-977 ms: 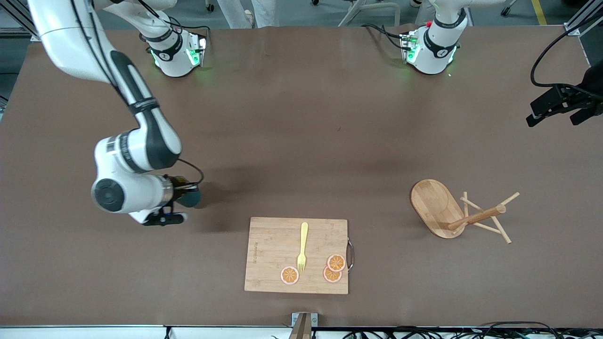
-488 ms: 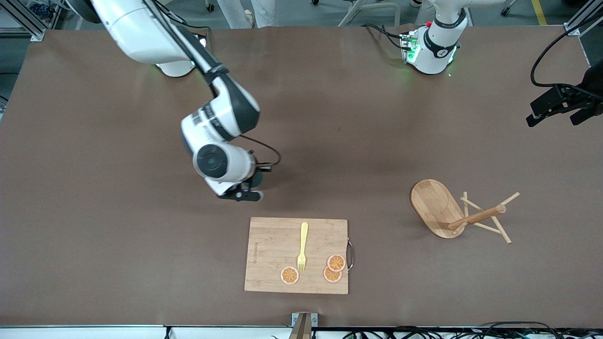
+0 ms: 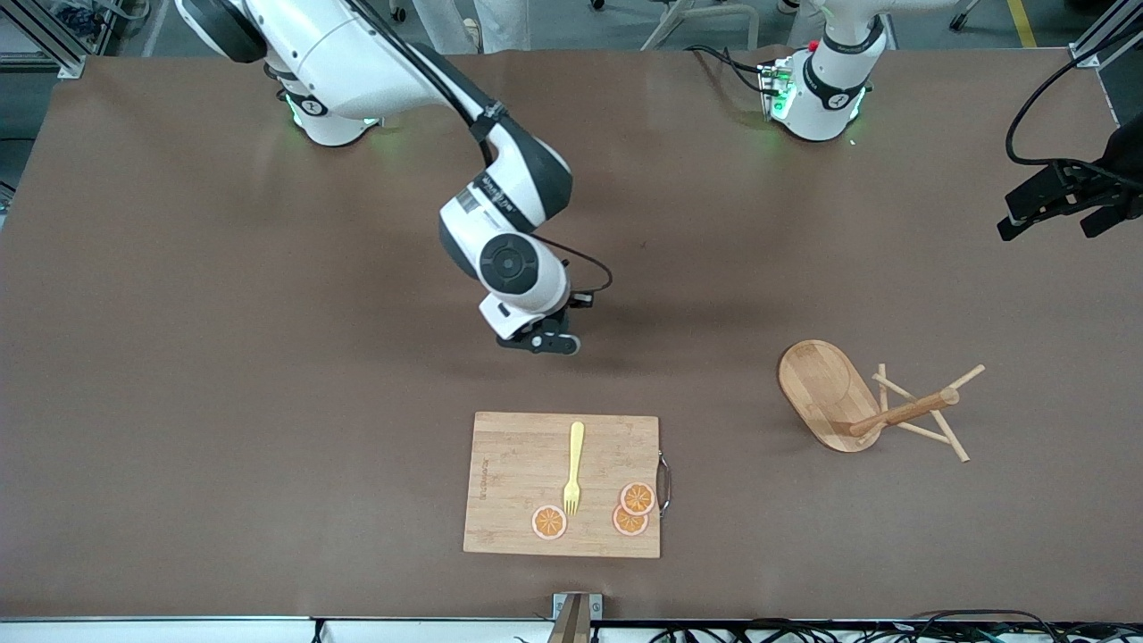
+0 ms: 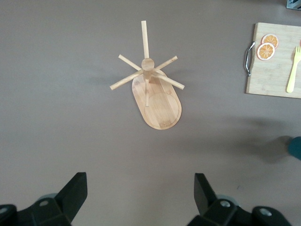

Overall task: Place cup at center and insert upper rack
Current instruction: 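Lift the teal mug with the right gripper toward the table center, then lower the mug at center with the right gripper while the left gripper approaches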

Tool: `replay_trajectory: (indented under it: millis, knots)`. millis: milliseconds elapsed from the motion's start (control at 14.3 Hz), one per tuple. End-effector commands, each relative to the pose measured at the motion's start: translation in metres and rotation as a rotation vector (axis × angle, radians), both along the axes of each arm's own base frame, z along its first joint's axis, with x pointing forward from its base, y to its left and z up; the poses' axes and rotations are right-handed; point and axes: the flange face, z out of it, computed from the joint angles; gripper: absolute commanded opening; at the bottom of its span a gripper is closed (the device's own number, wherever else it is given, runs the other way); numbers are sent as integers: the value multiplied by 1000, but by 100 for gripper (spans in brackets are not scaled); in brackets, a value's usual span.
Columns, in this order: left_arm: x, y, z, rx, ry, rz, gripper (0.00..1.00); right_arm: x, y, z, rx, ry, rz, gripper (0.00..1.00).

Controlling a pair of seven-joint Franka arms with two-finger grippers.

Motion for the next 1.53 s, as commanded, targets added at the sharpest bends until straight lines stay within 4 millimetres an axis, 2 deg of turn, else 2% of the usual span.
replay_trajectory:
  millis: [0, 140, 349, 558, 767, 907, 977, 1047, 1116, 1186, 1256, 1465]
  knots:
    - [2, -3, 3, -6, -20, -1, 100, -9, 41, 7, 27, 1, -60, 0]
    - [2, -17, 3, -16, -23, -19, 100, -24, 69, 2, 31, -1, -62, 0]
    - [8, -42, -1, -22, -46, -56, 100, -39, 95, -4, 47, -6, -46, 0]
    - [9, -57, -1, -28, -60, -50, 100, -43, 102, -15, 45, -5, -91, 1]
    - [10, -87, -6, -38, -57, -24, 100, -41, 102, -23, 49, -12, -102, 2]
    - [9, -103, -1, -49, -70, 5, 100, -44, 105, -30, 47, -11, -111, 2]
    - [8, -110, 0, -53, -72, 13, 100, -45, 106, -32, 47, -11, -120, 7]
    - [6, -118, -1, -58, -67, 33, 100, -44, 107, -30, 47, -10, -143, 19]
    - [4, -127, -2, -64, -61, 66, 100, -39, 104, -29, 47, -9, -194, 39]
    - [3, -136, -3, -68, -55, 106, 100, -35, 102, -25, 52, -8, -220, 85]
    - [1, -140, -3, -70, -53, 129, 100, -32, 103, -16, 65, -12, -228, 100]
    - [-3, -157, -4, -73, -52, 115, 100, -27, 102, 2, 93, -8, -249, 100]
